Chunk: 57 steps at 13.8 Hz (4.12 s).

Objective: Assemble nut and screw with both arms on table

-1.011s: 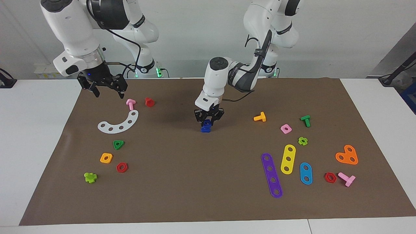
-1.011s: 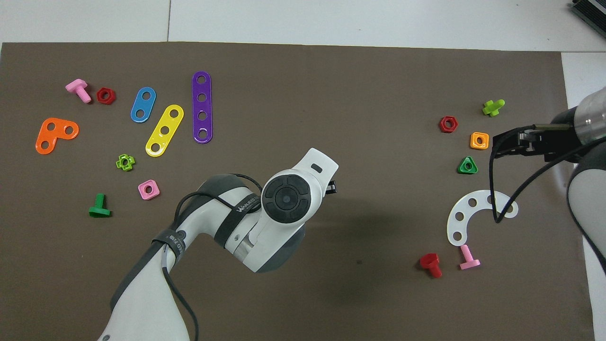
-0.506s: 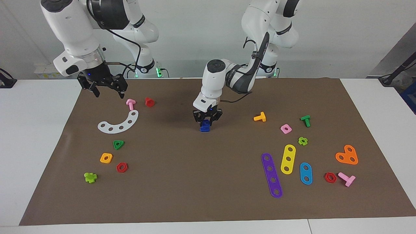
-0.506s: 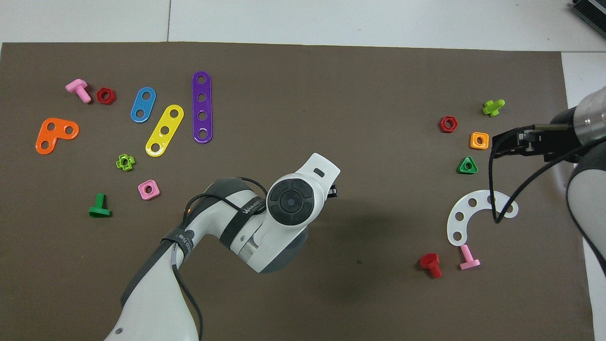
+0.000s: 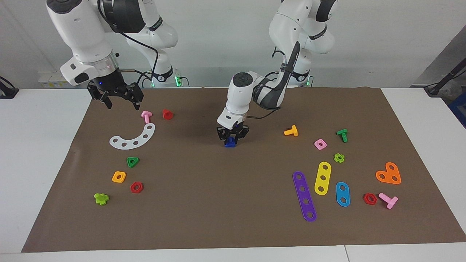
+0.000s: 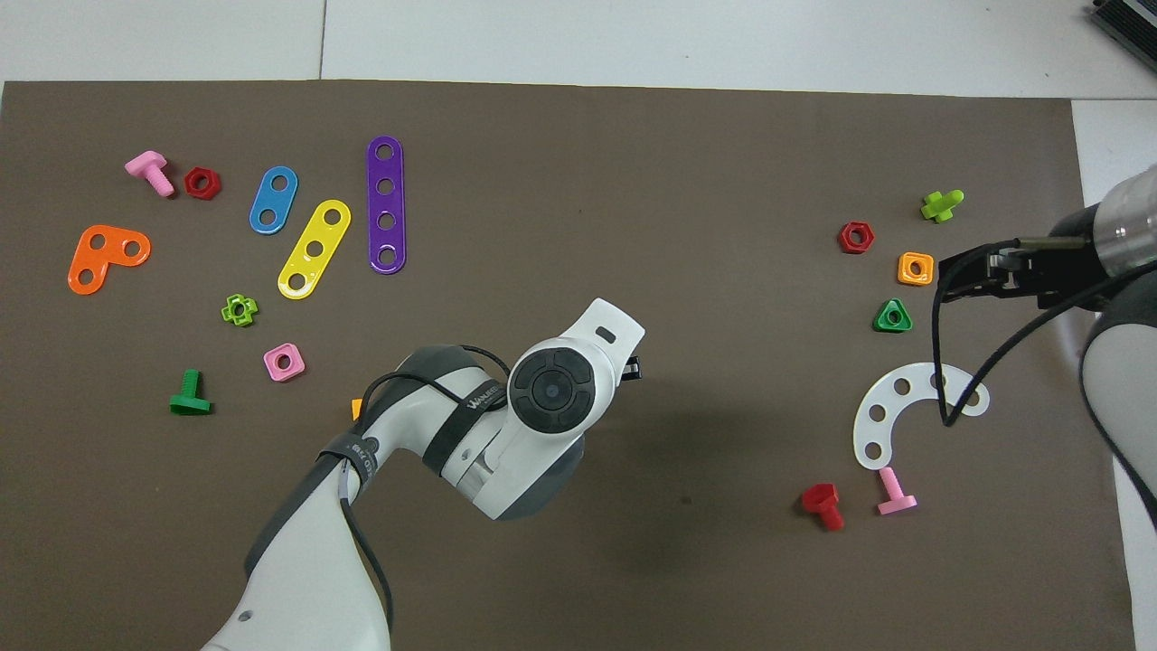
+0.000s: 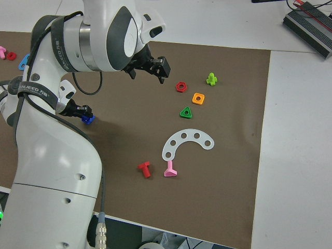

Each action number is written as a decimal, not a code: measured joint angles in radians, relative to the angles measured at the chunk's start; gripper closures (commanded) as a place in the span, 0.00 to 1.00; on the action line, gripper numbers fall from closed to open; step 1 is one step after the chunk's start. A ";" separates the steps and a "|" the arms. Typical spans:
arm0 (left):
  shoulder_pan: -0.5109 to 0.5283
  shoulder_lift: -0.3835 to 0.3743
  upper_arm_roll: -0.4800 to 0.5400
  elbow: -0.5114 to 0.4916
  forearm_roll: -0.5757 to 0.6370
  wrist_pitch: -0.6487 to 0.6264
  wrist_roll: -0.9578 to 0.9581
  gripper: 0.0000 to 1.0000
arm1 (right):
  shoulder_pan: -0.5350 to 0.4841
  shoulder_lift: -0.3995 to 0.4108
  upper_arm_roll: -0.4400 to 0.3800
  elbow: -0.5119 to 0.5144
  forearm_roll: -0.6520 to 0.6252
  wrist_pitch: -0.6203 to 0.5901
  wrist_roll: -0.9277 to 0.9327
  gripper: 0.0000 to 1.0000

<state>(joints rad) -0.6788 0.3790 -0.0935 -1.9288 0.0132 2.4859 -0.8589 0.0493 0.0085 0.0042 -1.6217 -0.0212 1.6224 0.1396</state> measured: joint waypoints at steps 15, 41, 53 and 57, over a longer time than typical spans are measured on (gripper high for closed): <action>0.003 0.003 0.012 0.111 0.001 -0.127 0.003 0.07 | 0.018 -0.001 0.001 0.001 0.000 0.000 0.000 0.02; 0.351 -0.318 0.030 0.233 -0.027 -0.824 0.486 0.03 | 0.034 -0.001 -0.009 0.018 0.000 -0.013 0.000 0.00; 0.597 -0.458 0.037 0.234 -0.034 -0.887 0.586 0.01 | 0.034 -0.001 -0.009 0.018 0.000 -0.013 0.000 0.00; 0.597 -0.462 0.032 0.239 0.001 -0.863 0.586 0.00 | 0.034 -0.001 -0.009 0.018 0.000 -0.013 0.000 0.00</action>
<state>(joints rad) -0.0817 -0.0834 -0.0615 -1.6894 0.0145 1.6231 -0.2728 0.0831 0.0075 -0.0045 -1.6033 -0.0210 1.6098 0.1394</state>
